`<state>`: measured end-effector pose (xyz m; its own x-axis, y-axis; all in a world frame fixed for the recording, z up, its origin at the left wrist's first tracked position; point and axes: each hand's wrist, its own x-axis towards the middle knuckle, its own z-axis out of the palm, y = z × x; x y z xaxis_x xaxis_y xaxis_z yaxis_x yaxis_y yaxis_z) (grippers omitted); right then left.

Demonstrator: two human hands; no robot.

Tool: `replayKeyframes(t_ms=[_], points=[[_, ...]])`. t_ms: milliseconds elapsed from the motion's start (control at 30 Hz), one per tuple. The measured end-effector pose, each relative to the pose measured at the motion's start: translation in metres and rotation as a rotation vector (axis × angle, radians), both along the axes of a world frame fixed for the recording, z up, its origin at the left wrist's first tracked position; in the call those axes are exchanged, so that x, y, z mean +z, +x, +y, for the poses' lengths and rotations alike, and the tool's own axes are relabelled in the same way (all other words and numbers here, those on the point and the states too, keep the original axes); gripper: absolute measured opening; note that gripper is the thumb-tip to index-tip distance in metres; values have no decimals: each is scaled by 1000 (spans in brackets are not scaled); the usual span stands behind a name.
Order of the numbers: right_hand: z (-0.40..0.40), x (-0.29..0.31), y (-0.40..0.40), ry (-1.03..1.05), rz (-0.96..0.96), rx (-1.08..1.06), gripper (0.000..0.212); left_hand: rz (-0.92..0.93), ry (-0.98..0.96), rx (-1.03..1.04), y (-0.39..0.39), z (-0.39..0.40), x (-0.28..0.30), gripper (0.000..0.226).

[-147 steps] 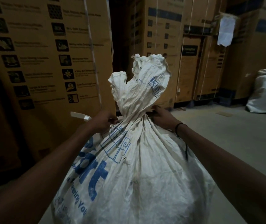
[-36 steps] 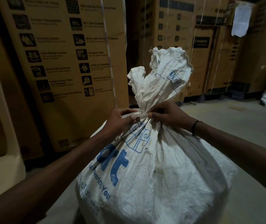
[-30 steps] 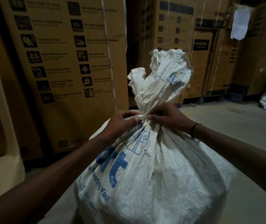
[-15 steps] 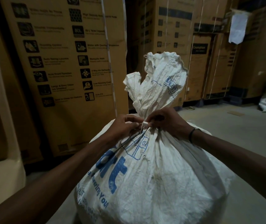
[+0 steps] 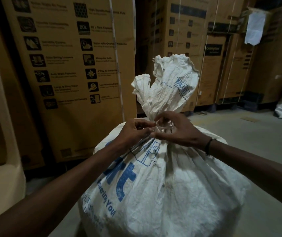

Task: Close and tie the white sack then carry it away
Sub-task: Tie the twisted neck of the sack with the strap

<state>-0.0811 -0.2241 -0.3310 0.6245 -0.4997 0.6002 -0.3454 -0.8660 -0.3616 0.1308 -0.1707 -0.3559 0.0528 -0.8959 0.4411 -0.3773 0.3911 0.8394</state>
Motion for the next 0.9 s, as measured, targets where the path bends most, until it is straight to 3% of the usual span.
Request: replayKeyframes(t_ms=[233, 333, 400, 533, 700, 900], points=[[-5, -2, 15, -24, -51, -140, 47, -72, 17, 23, -2, 3, 3, 25], [-5, -2, 14, -17, -3, -111, 39, -117, 64, 121, -3, -4, 4, 16], [-6, -5, 12, -55, 45, -91, 26, -260, 63, 169, -8, -7, 7, 10], [-9, -4, 0, -98, 147, -103, 34, -501, 21, 211, -19, -5, 12, 10], [-14, 6, -29, -93, 187, -100, 41, -584, -51, 105, -21, 4, 14, 12], [-22, 9, -35, -57, 178, -72, 44, -485, -20, -69, -18, 6, 17, 6]])
